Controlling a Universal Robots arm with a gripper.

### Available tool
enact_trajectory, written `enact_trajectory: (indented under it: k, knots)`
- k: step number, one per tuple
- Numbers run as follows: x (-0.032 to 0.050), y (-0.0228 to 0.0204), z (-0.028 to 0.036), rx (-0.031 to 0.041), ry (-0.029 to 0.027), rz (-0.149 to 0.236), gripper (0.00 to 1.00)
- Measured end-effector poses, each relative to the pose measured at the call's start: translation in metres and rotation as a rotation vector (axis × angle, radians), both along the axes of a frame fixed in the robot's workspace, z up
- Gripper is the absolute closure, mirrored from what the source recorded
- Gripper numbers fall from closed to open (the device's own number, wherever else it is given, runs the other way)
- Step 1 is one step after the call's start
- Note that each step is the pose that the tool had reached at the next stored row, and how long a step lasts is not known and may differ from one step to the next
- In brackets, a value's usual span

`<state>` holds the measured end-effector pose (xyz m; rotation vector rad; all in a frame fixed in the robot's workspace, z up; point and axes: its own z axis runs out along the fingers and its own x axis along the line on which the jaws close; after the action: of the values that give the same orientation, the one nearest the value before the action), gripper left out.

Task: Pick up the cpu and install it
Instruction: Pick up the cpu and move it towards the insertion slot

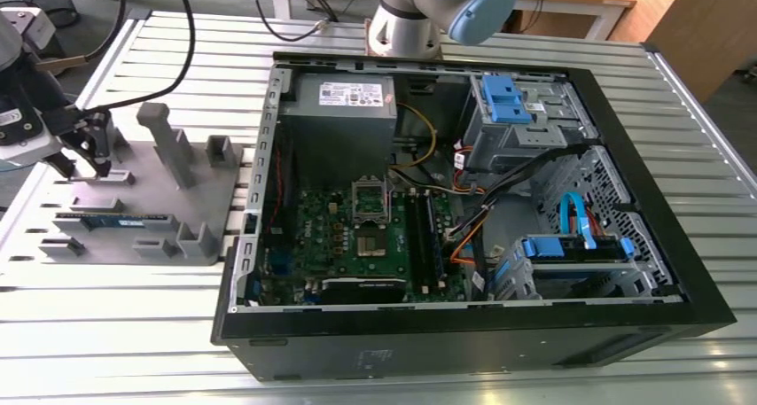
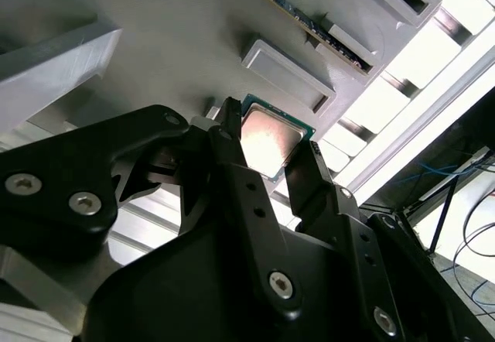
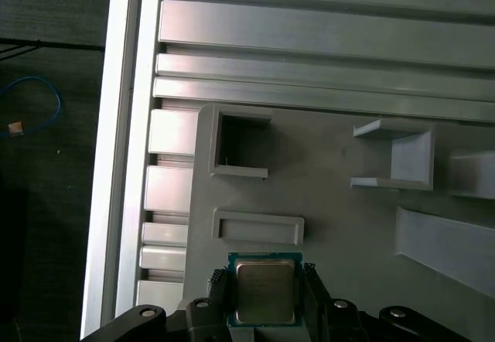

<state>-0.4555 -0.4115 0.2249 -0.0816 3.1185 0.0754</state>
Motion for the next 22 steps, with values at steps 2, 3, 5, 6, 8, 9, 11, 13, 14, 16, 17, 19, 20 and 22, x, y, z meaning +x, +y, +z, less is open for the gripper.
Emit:
enact_trajectory:
  k: [2, 3, 5, 6, 8, 9, 11, 13, 14, 16, 17, 19, 20, 22]
  knots:
    - [0.0000, 0.0000, 0.0001, 0.0000, -0.0001, 0.000, 0.53]
    - [0.0000, 0.0000, 0.0008, -0.0001, 0.0001, 0.000, 0.53]
    - [0.0000, 0.0000, 0.0014, -0.0001, 0.0002, 0.000, 0.53]
    - [0.0000, 0.0000, 0.0014, -0.0001, 0.0001, 0.000, 0.53]
    - [0.0000, 0.0000, 0.0014, -0.0001, 0.0002, 0.000, 0.53]
    - [0.0000, 0.0000, 0.0017, -0.0001, 0.0001, 0.000, 0.53]
    - [0.0000, 0.0000, 0.0020, -0.0001, 0.0002, 0.000, 0.53]
    - [0.0000, 0.0000, 0.0022, -0.0002, 0.0003, 0.000, 0.53]
    - [0.0000, 0.0000, 0.0026, -0.0003, 0.0004, 0.000, 0.53]
    - [0.0000, 0.0000, 0.0030, -0.0002, 0.0001, 0.000, 0.53]
    - [0.0000, 0.0000, 0.0032, -0.0001, 0.0001, 0.000, 0.53]
    - [0.0000, 0.0000, 0.0038, -0.0001, 0.0001, 0.000, 0.53]
    - [0.0000, 0.0000, 0.0043, -0.0001, 0.0002, 0.000, 0.53]
    - [0.0000, 0.0000, 0.0045, -0.0002, 0.0002, 0.000, 0.53]
